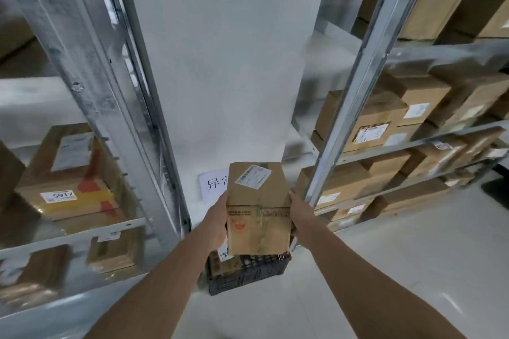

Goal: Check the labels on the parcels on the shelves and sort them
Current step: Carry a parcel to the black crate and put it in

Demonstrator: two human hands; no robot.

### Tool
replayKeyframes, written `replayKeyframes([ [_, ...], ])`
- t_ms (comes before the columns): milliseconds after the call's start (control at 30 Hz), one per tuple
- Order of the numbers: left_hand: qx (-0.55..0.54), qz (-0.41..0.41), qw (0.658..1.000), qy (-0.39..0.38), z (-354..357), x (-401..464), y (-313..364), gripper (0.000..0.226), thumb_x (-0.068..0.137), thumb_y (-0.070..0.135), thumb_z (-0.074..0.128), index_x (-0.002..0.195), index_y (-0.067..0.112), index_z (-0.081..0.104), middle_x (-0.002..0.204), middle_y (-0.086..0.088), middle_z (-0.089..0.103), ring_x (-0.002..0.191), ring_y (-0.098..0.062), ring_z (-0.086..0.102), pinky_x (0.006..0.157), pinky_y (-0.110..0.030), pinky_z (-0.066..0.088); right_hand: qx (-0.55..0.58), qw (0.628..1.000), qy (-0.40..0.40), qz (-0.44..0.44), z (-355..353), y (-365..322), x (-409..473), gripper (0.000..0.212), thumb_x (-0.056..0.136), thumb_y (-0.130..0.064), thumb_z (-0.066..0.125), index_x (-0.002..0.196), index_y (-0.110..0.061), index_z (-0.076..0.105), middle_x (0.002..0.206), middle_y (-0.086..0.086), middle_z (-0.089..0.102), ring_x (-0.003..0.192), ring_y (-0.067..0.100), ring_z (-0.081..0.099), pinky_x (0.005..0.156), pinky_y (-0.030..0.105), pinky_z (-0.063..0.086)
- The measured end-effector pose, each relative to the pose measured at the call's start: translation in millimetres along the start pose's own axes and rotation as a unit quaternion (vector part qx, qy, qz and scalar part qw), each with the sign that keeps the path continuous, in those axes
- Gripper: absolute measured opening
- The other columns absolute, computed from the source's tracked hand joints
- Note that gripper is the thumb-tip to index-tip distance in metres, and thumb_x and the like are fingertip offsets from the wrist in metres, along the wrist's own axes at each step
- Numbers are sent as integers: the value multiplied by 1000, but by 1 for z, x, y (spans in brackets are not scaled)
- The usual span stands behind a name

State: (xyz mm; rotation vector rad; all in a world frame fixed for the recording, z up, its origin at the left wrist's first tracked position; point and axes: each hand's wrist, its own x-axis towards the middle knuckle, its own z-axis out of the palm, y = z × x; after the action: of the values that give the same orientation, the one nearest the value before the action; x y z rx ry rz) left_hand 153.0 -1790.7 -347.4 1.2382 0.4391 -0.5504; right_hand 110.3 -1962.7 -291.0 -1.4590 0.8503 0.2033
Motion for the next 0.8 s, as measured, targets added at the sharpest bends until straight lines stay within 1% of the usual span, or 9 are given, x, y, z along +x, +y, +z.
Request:
replayKeyframes([
  [167,-13,-22,999,37,17,30,23,37,108,45,44,109,19,70,79,-5,78,80,-25,72,70,-39,57,-24,1000,-19,6,2,-27,51,32,109,-36,30,104,-18,57,97,5,61,86,19,58,82,39,48],
  [233,-24,-18,999,44,20,40,25,38,107,46,45,112,18,70,85,-7,78,80,-25,73,69,-38,57,-27,999,-38,8,3,-34,67,33,109,-34,30,96,-20,57,93,5,63,82,19,59,73,36,50],
  [300,-49,-7,997,59,23,50,34,37,107,43,46,106,16,71,83,-8,78,77,-25,73,70,-38,57,-33,998,-57,3,6,-41,86,34,110,-32,30,93,-19,57,89,6,63,79,18,60,64,33,49],
  [367,-56,-2,995,82,28,64,41,36,106,42,48,99,16,72,81,-8,77,78,-27,71,75,-40,57,-37,996,-81,8,7,-52,103,33,109,-28,31,94,-17,59,88,6,64,78,17,60,61,31,48],
  [433,-68,-4,993,99,36,74,43,37,107,42,47,103,15,72,84,-11,77,81,-29,71,81,-43,58,-56,993,-99,17,4,-59,123,33,110,-27,32,93,-16,59,87,6,64,76,17,60,59,30,47],
  [567,-88,8,989,117,48,90,39,37,108,38,42,106,15,71,81,-8,77,72,-24,72,69,-37,58,-61,990,-127,8,-5,-70,151,32,110,-27,34,90,-19,58,86,4,63,75,16,59,58,29,47],
  [667,-88,0,987,138,61,100,33,39,108,41,41,117,16,70,95,-10,78,85,-26,73,81,-42,59,-93,985,-146,23,-12,-72,172,34,110,-31,33,92,-21,59,87,3,64,75,15,60,56,28,46],
  [767,-80,-9,985,154,70,112,21,40,108,42,41,119,17,70,102,-12,77,90,-27,72,84,-44,58,-113,981,-156,16,-17,-70,187,38,110,-40,30,95,-23,61,89,2,67,75,13,63,55,27,45],
  [800,-76,-18,984,158,70,116,17,41,107,43,42,121,16,70,110,-15,76,97,-30,71,90,-46,57,-117,981,-156,20,-18,-67,193,38,110,-42,31,96,-24,61,89,1,67,76,13,63,56,27,45],
])
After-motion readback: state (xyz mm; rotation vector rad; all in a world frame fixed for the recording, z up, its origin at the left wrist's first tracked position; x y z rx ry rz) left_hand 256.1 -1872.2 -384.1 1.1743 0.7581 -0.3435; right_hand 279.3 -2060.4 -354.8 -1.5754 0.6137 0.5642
